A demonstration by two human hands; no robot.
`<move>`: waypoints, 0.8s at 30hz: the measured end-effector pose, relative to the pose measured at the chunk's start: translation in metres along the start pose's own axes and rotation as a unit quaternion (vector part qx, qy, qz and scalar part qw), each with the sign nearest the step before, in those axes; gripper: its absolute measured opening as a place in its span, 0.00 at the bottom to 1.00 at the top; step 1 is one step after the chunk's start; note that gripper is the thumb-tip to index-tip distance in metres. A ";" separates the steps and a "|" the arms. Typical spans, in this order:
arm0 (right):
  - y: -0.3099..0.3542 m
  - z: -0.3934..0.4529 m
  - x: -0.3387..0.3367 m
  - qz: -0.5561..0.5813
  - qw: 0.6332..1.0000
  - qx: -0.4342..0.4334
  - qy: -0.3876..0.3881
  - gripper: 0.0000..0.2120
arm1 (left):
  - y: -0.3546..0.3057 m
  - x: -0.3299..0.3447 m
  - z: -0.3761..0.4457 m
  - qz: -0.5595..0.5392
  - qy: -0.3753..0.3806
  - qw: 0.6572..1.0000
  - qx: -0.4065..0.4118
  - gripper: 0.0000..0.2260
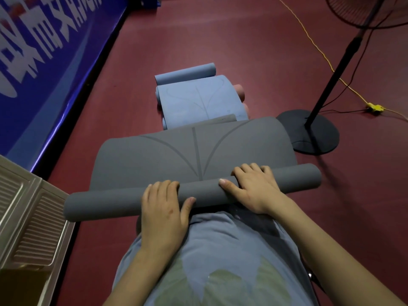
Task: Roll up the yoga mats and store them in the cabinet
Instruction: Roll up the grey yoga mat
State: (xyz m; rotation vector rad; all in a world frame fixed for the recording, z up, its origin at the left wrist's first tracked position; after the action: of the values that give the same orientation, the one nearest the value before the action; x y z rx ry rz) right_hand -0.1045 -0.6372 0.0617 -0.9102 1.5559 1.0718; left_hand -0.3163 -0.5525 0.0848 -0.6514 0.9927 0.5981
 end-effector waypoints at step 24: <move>0.002 0.047 -0.024 -0.013 0.999 0.039 -0.007 0.28 | 0.016 0.036 0.086 0.146 0.141 0.976 0.082 0.29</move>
State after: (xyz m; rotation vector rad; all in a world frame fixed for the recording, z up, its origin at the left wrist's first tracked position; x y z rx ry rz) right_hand -0.0867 -0.5910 0.0799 -0.8656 1.5592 0.9912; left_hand -0.2643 -0.4735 0.0835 -0.4522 1.4047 0.6836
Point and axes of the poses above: each hand's wrist, its own z-axis towards the middle knuckle, its own x-axis out of the palm, y = z × x, the point moved 7 cm from there along z, towards the middle knuckle, and after that the axes turned 6 degrees about -x, right-handed, at the moved point
